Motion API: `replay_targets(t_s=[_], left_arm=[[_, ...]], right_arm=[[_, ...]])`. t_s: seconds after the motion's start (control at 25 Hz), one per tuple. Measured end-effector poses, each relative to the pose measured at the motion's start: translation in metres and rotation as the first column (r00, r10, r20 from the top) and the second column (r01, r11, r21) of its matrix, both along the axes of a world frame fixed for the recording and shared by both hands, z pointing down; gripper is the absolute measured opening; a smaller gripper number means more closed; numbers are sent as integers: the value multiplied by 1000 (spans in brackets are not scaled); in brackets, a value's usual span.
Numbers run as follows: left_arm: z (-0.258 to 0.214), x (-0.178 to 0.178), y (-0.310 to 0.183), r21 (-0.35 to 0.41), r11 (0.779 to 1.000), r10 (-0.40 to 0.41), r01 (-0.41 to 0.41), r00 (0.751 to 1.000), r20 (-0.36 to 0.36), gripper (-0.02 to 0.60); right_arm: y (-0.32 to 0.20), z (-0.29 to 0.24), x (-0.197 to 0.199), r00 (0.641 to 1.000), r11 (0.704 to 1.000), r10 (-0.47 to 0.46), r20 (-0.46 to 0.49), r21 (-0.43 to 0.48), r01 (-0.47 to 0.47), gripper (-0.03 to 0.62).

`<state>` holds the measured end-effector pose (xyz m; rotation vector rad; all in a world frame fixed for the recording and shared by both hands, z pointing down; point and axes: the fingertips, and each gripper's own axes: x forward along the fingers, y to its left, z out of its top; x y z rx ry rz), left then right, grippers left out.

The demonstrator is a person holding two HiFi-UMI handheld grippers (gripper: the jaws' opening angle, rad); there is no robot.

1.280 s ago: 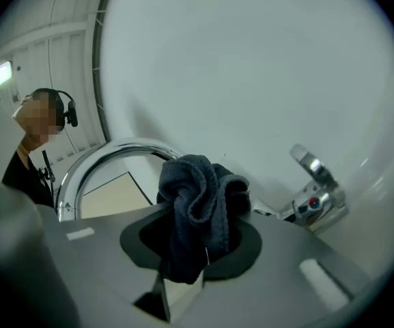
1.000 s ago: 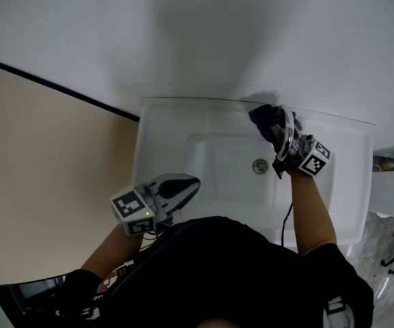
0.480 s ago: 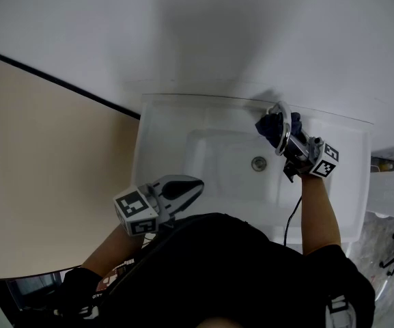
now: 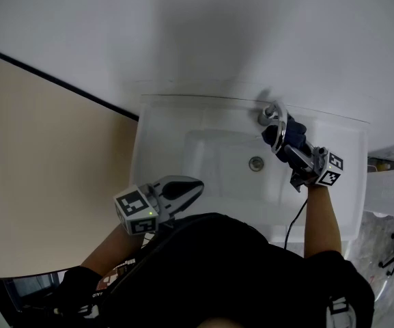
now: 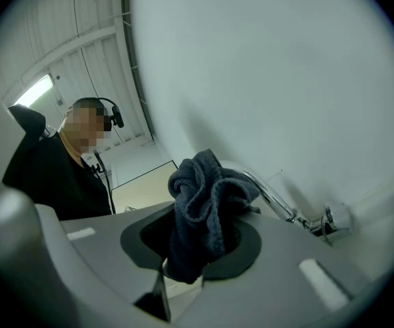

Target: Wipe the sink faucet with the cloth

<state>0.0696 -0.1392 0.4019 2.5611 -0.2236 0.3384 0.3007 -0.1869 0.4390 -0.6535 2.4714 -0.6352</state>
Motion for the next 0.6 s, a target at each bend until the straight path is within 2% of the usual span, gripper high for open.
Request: replay_targets(t_s=[0.12, 0.28, 0.48, 0.6], left_arm=[[-3, 3, 2, 2, 1000, 2, -2, 1000, -1, -2], [-10, 3, 2, -10, 1000, -9, 9, 1000, -21, -2], [-13, 11, 1, -24, 1000, -6, 5, 999, -51, -2], [-6, 10, 1, -11, 1000, 10, -11, 1000, -15, -2]], right_arm=[[9, -2, 3, 1000, 1000, 5, 0, -3, -5, 78], [27, -8, -3, 999, 1000, -19, -48, -6, 19, 78], [38, 11, -18, 986, 997, -54, -159, -55, 45, 78], [47, 36, -43, 949, 988, -127, -288, -118, 96, 78]])
